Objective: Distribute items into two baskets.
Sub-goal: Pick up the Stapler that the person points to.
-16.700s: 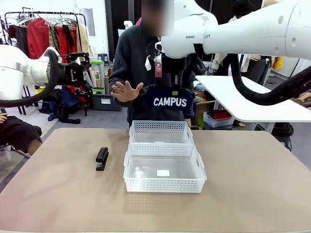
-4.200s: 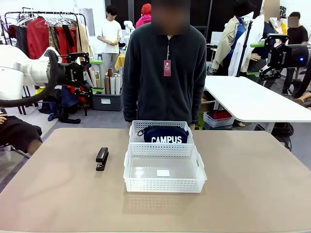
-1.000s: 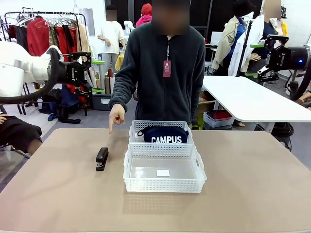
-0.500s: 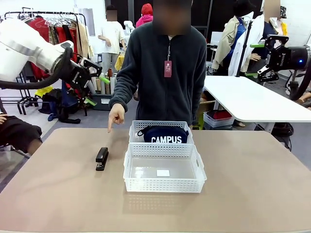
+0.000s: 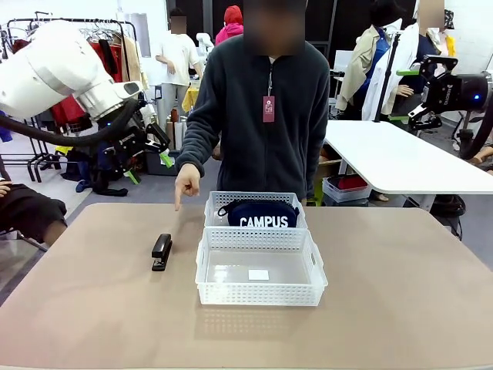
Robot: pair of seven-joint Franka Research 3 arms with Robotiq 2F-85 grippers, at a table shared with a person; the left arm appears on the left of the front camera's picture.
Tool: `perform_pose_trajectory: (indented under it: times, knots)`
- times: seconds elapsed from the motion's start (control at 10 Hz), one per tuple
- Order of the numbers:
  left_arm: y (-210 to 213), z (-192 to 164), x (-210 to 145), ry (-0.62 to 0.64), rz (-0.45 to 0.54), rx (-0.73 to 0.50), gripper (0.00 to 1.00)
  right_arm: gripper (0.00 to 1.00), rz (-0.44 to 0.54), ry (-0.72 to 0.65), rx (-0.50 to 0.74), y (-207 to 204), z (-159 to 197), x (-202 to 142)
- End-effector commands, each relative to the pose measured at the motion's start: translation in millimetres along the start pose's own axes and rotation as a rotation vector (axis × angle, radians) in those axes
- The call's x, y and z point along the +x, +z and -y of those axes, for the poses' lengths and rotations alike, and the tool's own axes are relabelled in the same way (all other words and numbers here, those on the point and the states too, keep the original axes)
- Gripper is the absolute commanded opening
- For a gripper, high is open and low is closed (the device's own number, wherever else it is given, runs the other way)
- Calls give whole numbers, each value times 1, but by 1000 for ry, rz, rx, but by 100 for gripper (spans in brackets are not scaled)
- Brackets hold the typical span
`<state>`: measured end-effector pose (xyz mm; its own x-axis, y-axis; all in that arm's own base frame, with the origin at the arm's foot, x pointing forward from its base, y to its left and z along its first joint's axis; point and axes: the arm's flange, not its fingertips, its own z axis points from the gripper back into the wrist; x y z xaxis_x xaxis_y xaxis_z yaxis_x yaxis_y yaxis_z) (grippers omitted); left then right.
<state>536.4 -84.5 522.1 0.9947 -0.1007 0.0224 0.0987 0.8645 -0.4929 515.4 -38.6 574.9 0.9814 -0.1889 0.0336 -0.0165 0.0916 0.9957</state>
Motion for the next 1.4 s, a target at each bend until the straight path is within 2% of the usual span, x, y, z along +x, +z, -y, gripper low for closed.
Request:
perform_pose_trajectory:
  times: [0.0,0.1,0.7,0.8,1.0,1.3]
  knots:
    - [-3,3,-8,42,37,-31,100,100,12,7,4,0,-5,-1]
    - [0,0,0,0,0,0,100,100,12,7,4,0,-5,-1]
    - [-2,2,0,4,6,3,100,100,12,7,4,0,-5,-1]
    - [-18,3,6,61,24,114,100,100,12,7,4,0,-5,-1]
    - [-49,6,12,91,28,255,100,100,12,7,4,0,-5,-1]
    - [-94,-4,15,36,65,463,100,100,12,7,4,0,-5,-1]
